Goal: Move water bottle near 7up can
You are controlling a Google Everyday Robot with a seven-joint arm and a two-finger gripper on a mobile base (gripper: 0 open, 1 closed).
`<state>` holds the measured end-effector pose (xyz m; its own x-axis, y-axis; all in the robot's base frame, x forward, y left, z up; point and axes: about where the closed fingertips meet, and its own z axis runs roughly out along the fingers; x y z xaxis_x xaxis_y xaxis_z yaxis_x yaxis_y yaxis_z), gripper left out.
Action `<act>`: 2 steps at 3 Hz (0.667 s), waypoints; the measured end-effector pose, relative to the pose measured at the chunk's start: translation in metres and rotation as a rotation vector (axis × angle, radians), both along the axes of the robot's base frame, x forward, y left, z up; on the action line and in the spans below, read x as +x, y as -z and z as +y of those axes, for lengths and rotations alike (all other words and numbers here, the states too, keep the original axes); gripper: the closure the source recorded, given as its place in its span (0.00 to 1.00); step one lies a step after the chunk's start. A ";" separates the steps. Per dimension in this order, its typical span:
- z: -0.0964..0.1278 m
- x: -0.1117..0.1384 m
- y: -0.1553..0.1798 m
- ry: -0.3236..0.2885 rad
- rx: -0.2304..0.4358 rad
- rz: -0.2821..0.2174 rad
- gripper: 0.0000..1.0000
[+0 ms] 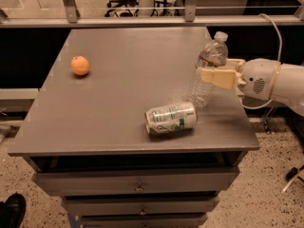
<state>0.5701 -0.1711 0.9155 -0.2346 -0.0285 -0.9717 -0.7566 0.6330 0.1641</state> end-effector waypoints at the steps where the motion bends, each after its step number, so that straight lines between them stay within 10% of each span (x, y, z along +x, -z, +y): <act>1: 0.009 -0.005 0.002 -0.038 0.016 -0.033 0.30; 2: 0.013 -0.008 0.003 -0.060 0.025 -0.055 0.07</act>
Offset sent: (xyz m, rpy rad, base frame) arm -0.0111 0.0105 -0.0059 0.0364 -0.0800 0.0742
